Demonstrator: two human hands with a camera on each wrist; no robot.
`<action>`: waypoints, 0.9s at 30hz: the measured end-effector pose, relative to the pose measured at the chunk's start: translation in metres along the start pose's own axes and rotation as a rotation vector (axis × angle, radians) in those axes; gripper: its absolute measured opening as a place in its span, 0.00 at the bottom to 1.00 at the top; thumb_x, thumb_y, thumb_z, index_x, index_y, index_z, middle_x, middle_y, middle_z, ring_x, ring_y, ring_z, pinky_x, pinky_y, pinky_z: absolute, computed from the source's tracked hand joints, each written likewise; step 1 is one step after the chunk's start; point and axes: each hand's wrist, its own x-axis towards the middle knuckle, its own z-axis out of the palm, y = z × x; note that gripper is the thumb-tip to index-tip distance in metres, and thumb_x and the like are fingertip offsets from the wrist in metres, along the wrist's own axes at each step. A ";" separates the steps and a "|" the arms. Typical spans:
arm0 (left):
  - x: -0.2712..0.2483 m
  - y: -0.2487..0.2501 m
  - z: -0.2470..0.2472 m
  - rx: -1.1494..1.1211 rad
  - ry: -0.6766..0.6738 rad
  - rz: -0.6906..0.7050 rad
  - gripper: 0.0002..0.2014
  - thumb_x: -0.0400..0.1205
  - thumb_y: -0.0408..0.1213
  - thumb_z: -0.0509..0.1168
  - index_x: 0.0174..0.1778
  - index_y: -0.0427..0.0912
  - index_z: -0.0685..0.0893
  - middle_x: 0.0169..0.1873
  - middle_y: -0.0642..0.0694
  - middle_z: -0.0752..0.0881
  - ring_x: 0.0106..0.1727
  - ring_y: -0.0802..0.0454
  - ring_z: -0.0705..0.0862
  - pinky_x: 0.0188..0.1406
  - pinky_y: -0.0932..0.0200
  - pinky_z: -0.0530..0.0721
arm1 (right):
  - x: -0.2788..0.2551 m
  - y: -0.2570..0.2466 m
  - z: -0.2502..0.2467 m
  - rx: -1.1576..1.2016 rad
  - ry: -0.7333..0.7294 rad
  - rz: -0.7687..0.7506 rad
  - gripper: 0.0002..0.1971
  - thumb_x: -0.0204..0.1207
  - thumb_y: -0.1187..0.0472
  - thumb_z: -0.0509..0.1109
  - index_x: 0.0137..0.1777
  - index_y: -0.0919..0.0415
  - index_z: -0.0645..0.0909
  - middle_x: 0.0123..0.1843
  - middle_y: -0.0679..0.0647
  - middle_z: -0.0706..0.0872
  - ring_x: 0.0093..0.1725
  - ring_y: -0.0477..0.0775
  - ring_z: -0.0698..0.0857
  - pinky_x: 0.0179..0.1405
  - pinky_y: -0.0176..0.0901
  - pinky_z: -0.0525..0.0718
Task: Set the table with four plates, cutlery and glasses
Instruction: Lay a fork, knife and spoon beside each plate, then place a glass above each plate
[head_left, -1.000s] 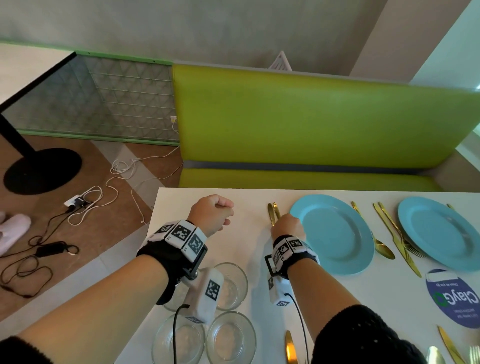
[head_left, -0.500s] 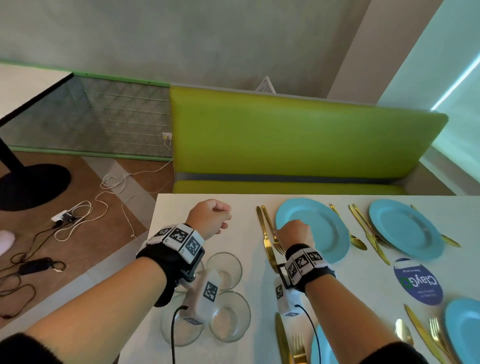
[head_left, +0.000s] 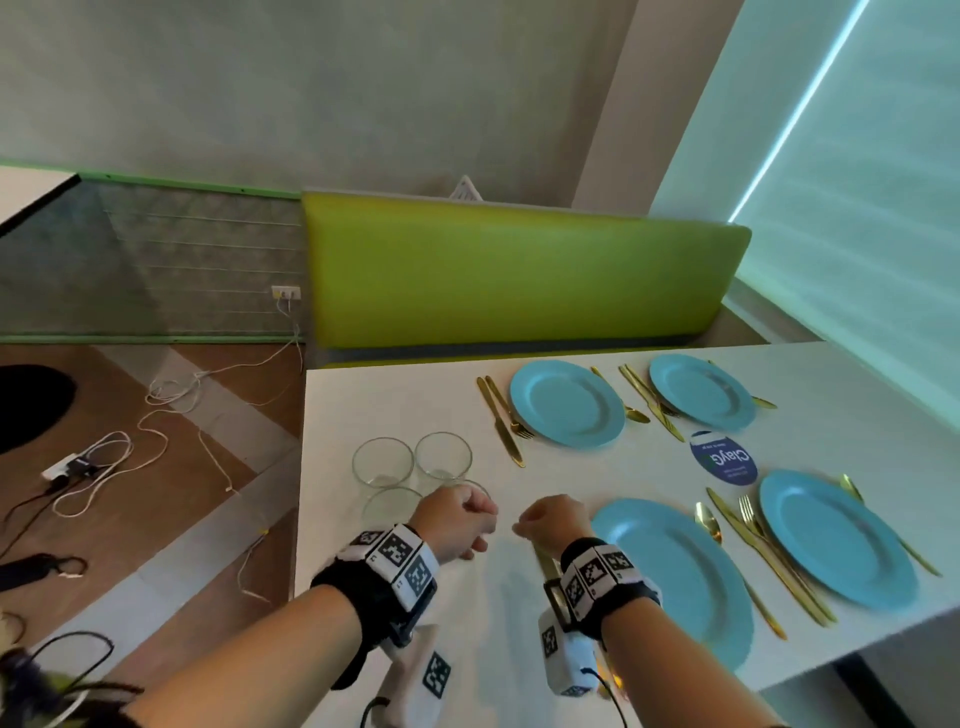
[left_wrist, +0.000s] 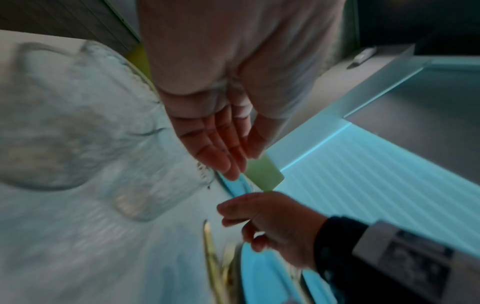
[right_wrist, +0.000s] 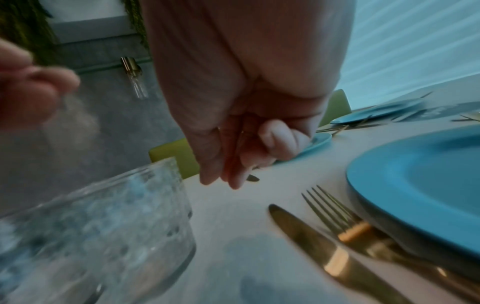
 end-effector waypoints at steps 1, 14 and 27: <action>-0.005 -0.013 0.003 0.036 -0.040 -0.051 0.07 0.79 0.31 0.64 0.36 0.47 0.78 0.33 0.51 0.82 0.29 0.57 0.81 0.24 0.69 0.79 | -0.005 0.001 0.007 0.004 -0.013 0.011 0.13 0.72 0.54 0.75 0.54 0.58 0.88 0.57 0.53 0.89 0.56 0.51 0.86 0.60 0.38 0.83; -0.021 -0.100 -0.026 0.211 0.436 -0.318 0.46 0.67 0.45 0.79 0.75 0.30 0.62 0.72 0.35 0.69 0.72 0.39 0.73 0.67 0.53 0.74 | -0.024 -0.015 0.058 0.138 -0.107 -0.105 0.46 0.63 0.51 0.82 0.78 0.58 0.62 0.69 0.57 0.79 0.69 0.55 0.77 0.68 0.44 0.75; 0.013 -0.117 -0.015 -0.005 0.551 -0.048 0.49 0.59 0.37 0.84 0.75 0.40 0.68 0.71 0.41 0.77 0.72 0.43 0.75 0.70 0.52 0.74 | -0.007 -0.018 0.082 0.333 0.029 -0.164 0.48 0.56 0.52 0.86 0.75 0.54 0.65 0.70 0.52 0.79 0.70 0.54 0.77 0.68 0.43 0.76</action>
